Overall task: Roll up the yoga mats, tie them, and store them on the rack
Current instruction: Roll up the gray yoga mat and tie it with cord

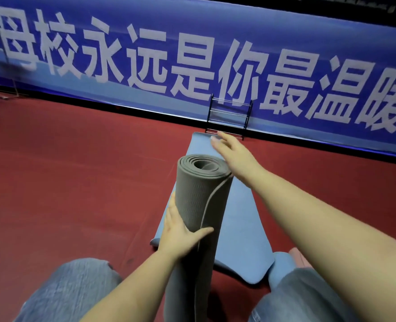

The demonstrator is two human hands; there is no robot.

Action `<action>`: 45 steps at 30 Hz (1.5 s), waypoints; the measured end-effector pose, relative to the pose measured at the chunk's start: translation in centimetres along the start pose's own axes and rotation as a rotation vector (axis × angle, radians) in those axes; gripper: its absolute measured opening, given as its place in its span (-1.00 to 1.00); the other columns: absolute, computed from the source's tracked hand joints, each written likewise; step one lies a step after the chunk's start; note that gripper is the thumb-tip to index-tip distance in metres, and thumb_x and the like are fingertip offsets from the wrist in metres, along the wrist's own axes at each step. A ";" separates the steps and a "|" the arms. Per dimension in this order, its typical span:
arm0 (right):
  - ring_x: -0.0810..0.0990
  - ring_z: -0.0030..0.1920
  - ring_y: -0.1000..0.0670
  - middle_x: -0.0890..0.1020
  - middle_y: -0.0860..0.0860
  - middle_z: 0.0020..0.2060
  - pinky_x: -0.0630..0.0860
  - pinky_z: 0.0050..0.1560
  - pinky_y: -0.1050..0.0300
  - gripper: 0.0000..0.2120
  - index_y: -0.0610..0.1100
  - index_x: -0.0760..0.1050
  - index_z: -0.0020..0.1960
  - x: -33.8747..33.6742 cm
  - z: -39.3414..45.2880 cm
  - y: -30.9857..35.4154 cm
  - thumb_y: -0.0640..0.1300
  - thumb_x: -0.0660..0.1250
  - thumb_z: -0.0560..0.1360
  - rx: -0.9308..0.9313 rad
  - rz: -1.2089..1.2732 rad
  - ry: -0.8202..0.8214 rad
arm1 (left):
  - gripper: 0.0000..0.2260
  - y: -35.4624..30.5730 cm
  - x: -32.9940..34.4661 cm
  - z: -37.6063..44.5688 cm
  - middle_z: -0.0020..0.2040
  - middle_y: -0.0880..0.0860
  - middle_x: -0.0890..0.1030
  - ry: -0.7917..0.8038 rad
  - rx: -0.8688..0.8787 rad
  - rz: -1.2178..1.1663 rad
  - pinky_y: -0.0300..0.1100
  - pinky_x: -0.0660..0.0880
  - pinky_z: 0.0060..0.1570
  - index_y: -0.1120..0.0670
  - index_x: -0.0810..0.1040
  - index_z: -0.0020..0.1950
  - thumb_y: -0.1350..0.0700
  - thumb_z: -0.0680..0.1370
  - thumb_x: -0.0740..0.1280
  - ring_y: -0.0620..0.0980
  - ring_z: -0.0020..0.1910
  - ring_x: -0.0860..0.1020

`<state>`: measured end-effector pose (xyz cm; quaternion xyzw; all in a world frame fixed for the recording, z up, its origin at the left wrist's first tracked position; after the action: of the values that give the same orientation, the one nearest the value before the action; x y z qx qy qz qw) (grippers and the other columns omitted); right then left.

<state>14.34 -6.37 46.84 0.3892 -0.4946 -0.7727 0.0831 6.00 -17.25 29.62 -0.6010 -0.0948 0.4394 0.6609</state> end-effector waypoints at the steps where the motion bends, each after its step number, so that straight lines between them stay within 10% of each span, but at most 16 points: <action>1: 0.25 0.45 0.03 0.29 0.03 0.45 0.17 0.41 0.10 -0.38 0.00 0.21 0.48 0.0 -1.1 -0.9 0.19 0.26 0.51 -0.043 -0.095 -0.110 | 0.15 0.0 0.0 0.3 0.53 -0.09 0.00 -0.013 0.001 -0.005 -0.10 0.11 0.45 -0.05 -0.21 0.53 -0.15 0.25 0.56 -0.07 0.50 0.04; 10: -0.02 0.51 -0.06 -0.06 -0.04 0.53 0.14 0.46 -0.06 0.10 0.07 -0.10 0.52 5.9 -4.3 -4.4 0.33 0.46 0.21 0.059 -0.138 -0.360 | 0.14 -1.1 1.3 0.1 0.54 -0.03 0.03 -0.042 0.012 -0.040 -0.10 0.13 0.44 -0.04 -0.21 0.53 -0.28 0.20 0.45 -0.07 0.51 0.04; 17: 0.36 0.32 -0.05 0.28 0.02 0.34 0.44 0.20 -0.07 -0.28 0.04 0.29 0.23 5.3 -1.9 -4.9 0.18 0.54 0.20 0.004 -0.118 -0.547 | 0.06 -0.9 0.4 1.4 0.34 -0.06 0.31 -0.022 -0.105 -0.190 -0.11 0.40 0.23 -0.16 0.02 0.43 -0.32 0.04 0.44 -0.07 0.28 0.39; 22: 0.41 0.25 0.03 0.35 0.10 0.25 0.46 0.15 0.04 -0.33 0.08 0.33 0.20 4.7 0.4 -1.9 0.15 0.55 0.20 -0.150 -0.192 -0.431 | 0.05 -1.0 -3.9 6.5 0.33 -0.06 0.38 0.217 -0.059 -0.163 -0.21 0.39 0.11 -0.19 -0.08 0.50 -0.17 0.24 0.57 -0.13 0.23 0.44; 29: 0.25 0.40 -0.09 0.27 -0.04 0.40 0.32 0.34 -0.07 -0.17 0.06 0.24 0.36 10.7 4.9 1.1 0.24 0.49 0.19 -0.247 -0.451 -0.176 | -0.30 2.5 -7.7 9.9 0.03 0.20 0.57 0.448 -0.269 -0.376 -0.06 0.54 -0.13 0.04 0.29 0.29 0.06 0.26 0.58 0.07 -0.15 0.55; 33: 0.11 0.46 -0.12 0.15 -0.08 0.46 0.16 0.44 -0.06 -0.14 0.04 0.17 0.40 18.8 6.4 -2.2 0.21 0.48 0.23 -0.185 -0.553 0.029 | -0.76 9.1 -8.0 8.6 -0.32 0.08 0.29 0.601 -0.365 -0.512 -0.20 0.22 -0.33 0.05 0.36 -0.18 0.20 0.36 0.43 -0.04 -0.35 0.25; 41: 0.13 0.45 -0.12 0.17 -0.08 0.43 0.10 0.44 0.00 -0.19 0.04 0.21 0.39 35.1 10.4 -8.1 0.17 0.50 0.26 -0.155 -0.556 0.371 | -0.70 25.7 -10.1 7.0 -0.37 0.04 0.42 0.293 -0.721 -0.669 -0.18 0.48 -0.24 0.07 0.41 0.06 0.26 0.43 0.43 -0.03 -0.34 0.36; 45: 0.19 0.41 -0.12 0.28 -0.07 0.33 0.14 0.40 0.01 -0.23 0.03 0.25 0.35 41.7 11.9 -11.0 0.18 0.51 0.26 -0.150 -0.593 0.460 | -0.59 33.1 -10.7 6.3 -0.09 0.05 0.59 0.234 -0.852 -0.683 -0.06 0.54 0.04 0.01 0.37 0.22 0.19 0.46 0.45 0.00 -0.18 0.56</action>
<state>-19.42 -13.95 18.54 0.6713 -0.2713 -0.6897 -0.0069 -19.93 -23.82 6.57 -0.7947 -0.3794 0.0536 0.4707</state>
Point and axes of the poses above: each hand's wrist, its own z-axis towards the middle knuckle, its own x-axis out of the palm, y = z × x, the point moved 5 cm from there along z, towards the middle knuckle
